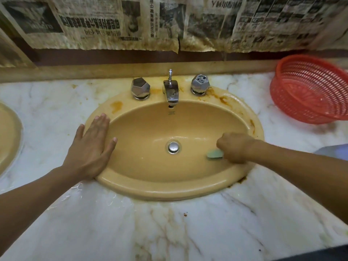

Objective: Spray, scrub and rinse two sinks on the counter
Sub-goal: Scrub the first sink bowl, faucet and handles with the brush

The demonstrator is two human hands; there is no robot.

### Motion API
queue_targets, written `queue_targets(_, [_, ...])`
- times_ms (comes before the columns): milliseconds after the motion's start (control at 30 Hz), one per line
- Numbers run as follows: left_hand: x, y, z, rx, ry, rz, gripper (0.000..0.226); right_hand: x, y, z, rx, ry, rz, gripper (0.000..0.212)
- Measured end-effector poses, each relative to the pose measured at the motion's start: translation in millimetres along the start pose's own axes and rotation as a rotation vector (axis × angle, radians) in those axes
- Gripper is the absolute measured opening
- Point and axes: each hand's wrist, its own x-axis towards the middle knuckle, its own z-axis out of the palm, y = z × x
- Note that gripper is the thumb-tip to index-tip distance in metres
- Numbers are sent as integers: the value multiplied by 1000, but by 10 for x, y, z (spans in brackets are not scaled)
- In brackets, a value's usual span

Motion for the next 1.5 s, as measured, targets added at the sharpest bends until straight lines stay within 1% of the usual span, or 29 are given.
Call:
queue_targets(100, [-37,207,39,-11,9,21,83,-262,545,-214,17,141,204,23])
queue_targets(167, [-105,429,83,-55,-29,92,82,-399,679,-220,69,221,264,22])
queue_targets(233, [-188,706,126,-157,-87,136,81,-556,750,-66,221,249,285,24])
queue_targets(300, [-277,1047,142,-285,-126,137,73,-736,795,157,425,318,320,29])
queue_targets(367, [-330,1436,159,-417,-174,140,58,-865,859,352,592,453,423,27])
queue_targets(433, [-338,1855,213,-497,-257,195,50,-893,891,459,679,509,501,21])
queue_targets(500, [-291,2264,309,-557,-398,289,50,-783,917,474,701,484,506,18])
queue_targets(567, [-194,2603,434,-599,-530,359,50,-565,1009,381,692,499,511,15])
queue_targets(633, [-61,2852,546,-597,-580,379,50,-341,1137,239,690,529,496,16])
queue_targets(700, [74,3023,622,-601,-610,358,52,-216,1240,127,665,515,449,22])
queue_targets(800, [228,3137,710,-589,-668,340,60,-271,1379,146,574,451,349,25])
queue_targets(867, [287,3183,762,-568,-704,350,69,-359,1439,261,535,431,315,25])
queue_targets(933, [328,3230,809,-527,-712,363,78,-377,1461,316,549,452,306,26])
queue_targets(1033, [343,3272,854,-471,-691,361,85,-222,1418,222,557,534,333,25])
queue_targets(1100, [308,3261,845,-451,-673,370,84,-133,1351,96,552,556,336,25])
queue_targets(1167, [253,3184,800,-433,-675,403,80,-121,1341,9,533,500,289,24])
queue_targets(1267, [174,2944,723,-436,-754,436,75,-214,1456,33,491,376,202,24])
queue_targets(1333, [164,2777,694,-473,-815,415,71,-206,1541,68,509,357,202,25])
queue_targets(1433, [206,2659,680,-644,-895,324,67,37,1475,-108,586,463,271,23])
queue_targets(1500, [220,2643,682,-747,-920,272,65,216,1290,-309,624,522,255,19])
